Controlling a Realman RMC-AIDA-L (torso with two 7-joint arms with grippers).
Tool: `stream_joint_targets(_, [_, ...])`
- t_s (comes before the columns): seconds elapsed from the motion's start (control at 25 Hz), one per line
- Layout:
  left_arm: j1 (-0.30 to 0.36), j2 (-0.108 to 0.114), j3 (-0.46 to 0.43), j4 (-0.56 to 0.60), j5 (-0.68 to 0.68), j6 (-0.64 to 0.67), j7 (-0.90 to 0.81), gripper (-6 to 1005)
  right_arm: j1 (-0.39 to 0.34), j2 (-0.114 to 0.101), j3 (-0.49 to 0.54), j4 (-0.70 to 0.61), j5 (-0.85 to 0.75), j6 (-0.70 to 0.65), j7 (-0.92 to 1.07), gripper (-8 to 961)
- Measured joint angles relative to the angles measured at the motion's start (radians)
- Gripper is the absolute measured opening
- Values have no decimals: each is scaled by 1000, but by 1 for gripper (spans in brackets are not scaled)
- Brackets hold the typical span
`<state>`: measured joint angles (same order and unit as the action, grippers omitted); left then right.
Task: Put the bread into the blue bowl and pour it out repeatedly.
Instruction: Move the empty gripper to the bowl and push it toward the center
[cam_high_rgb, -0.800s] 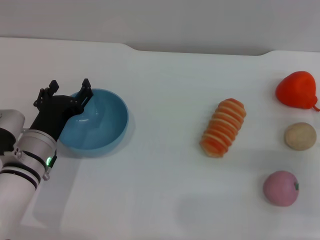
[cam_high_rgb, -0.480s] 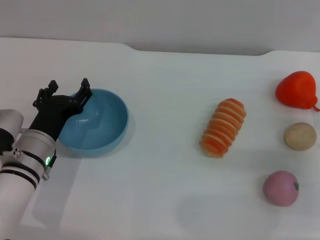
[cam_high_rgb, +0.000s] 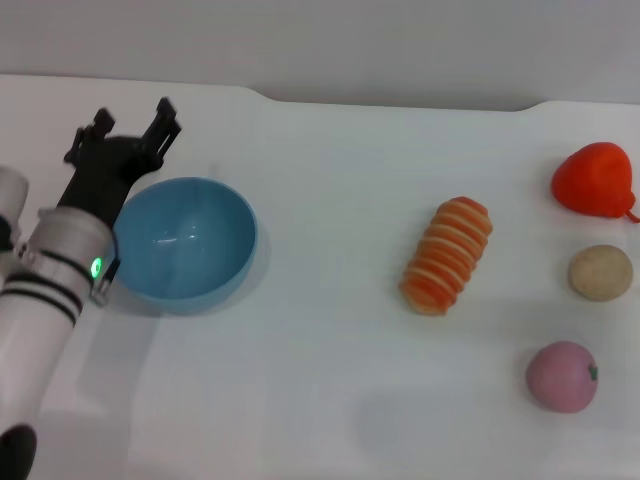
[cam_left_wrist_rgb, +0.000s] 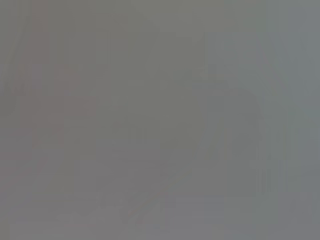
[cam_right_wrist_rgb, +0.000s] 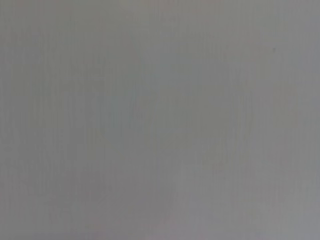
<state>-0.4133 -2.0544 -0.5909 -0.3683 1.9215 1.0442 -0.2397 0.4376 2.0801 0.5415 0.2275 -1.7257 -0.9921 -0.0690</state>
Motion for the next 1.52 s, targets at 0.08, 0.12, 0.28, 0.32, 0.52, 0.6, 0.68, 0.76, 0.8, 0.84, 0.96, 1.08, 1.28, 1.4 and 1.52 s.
stream_joint_targets(0.08, [-41,4,2,13,1,-21,-19,859,0,0,0,-1,0,0,0,686])
stream_joint_targets(0.12, [-61,6,4,18,2,-39,-28,859,0,0,0,-1,0,0,0,686])
stream_joint_targets(0.28, [-143,30,4,20,38,-153,-96,859,0,0,0,-2,0,-4,0,686])
stream_joint_targets(0.32, [-160,39,3,17,57,-187,-122,859,-1,0,0,-2,0,-4,0,686])
stream_joint_targets(0.52, [-231,85,0,7,146,-294,-231,859,-6,-2,0,-4,0,-5,0,684])
stream_joint_targets(0.6, [-252,106,0,2,184,-334,-269,859,-7,-2,0,-8,0,-5,0,684])
stream_joint_targets(0.68, [-274,134,-1,-6,215,-389,-314,859,-7,-2,0,-11,0,-4,0,685])
stream_joint_targets(0.76, [-301,174,-1,-22,249,-470,-379,859,-7,-2,0,-13,0,-1,0,686])
stream_joint_targets(0.8, [-311,188,-1,-28,260,-495,-400,859,-7,-2,0,-14,0,-1,0,686])
stream_joint_targets(0.84, [-322,207,-2,-41,279,-523,-424,859,-7,-2,0,-16,0,-1,0,686])
stream_joint_targets(0.96, [-344,268,-33,-100,337,-616,-457,859,-7,-2,0,-28,0,0,0,685])
stream_joint_targets(1.08, [-351,349,-160,-265,457,-917,-454,859,-7,-2,0,-39,0,2,0,685])
stream_joint_targets(1.28, [-311,364,-401,-473,526,-1300,-288,860,-11,-3,0,-49,0,3,0,684])
stream_joint_targets(1.4, [-241,256,-740,-594,531,-1580,65,860,-11,-3,0,-53,0,3,0,684])
stream_joint_targets(1.52, [-189,91,-1133,-685,534,-1806,458,860,-11,-3,0,-54,0,3,0,684])
